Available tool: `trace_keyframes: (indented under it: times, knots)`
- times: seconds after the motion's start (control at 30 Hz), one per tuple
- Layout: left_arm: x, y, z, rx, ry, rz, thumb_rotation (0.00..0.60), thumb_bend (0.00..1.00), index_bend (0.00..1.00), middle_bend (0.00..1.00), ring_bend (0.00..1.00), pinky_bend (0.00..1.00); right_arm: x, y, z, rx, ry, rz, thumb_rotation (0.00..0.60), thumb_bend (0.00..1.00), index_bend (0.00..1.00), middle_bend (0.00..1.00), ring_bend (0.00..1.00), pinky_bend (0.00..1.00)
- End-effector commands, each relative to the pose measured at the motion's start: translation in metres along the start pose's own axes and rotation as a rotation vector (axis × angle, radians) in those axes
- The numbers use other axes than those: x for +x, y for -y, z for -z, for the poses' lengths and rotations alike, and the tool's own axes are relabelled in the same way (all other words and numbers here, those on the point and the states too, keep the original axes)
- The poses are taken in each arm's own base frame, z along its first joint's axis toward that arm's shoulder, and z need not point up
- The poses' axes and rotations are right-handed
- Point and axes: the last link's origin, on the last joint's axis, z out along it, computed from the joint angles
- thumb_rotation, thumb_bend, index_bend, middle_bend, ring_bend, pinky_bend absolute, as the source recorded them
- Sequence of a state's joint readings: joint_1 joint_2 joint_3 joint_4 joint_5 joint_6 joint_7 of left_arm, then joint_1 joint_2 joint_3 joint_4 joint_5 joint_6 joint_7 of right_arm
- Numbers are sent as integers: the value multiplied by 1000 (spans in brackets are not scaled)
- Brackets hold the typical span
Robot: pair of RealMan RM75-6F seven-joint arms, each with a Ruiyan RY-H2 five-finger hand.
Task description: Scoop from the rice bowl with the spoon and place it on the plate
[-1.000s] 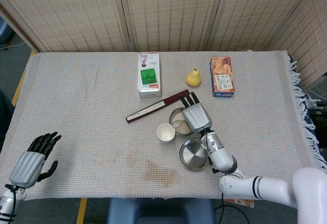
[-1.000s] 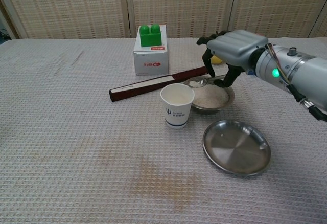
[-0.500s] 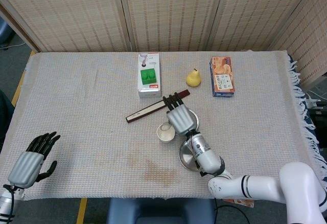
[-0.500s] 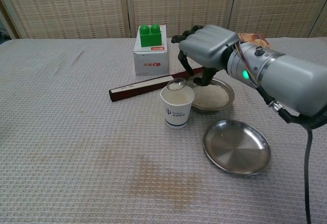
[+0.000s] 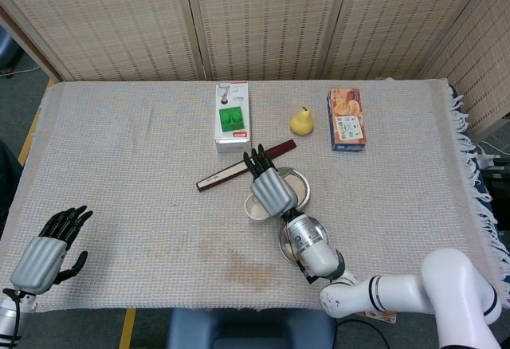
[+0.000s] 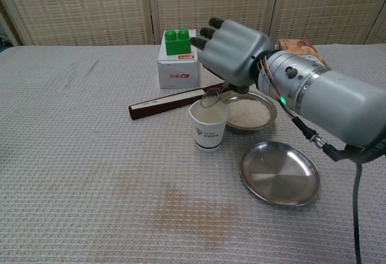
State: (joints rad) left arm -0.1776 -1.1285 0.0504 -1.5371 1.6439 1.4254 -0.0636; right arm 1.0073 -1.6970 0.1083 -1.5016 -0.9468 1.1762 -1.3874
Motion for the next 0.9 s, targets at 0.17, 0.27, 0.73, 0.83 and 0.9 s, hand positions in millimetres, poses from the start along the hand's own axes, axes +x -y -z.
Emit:
trace_keyframes:
  times: [0.17,0.27,0.73,0.83,0.9]
  knots:
    - [-1,-1,0,-2,2,-3,600,461,0,0,0,94,11,14,5,23,-32,175,600,473,617,27,0,0]
    - [0,-2,1,-4,-2,-2,600,460,0,0,0,93,16,17,7,30,-63,268,600,472,615,27,0,0]
    - [0,-2,2,-10,-2,0,600,461,0,0,0,93,22,25,21,52,-61,509,600,471,601,27,0,0]
    - [0,-2,3,-10,-1,2,600,461,0,0,0,94,23,25,19,58,-64,550,600,471,601,27,0,0]
    - [1,-1,2,-7,0,5,600,461,0,0,0,94,24,25,18,67,-72,586,600,471,601,27,0,0]
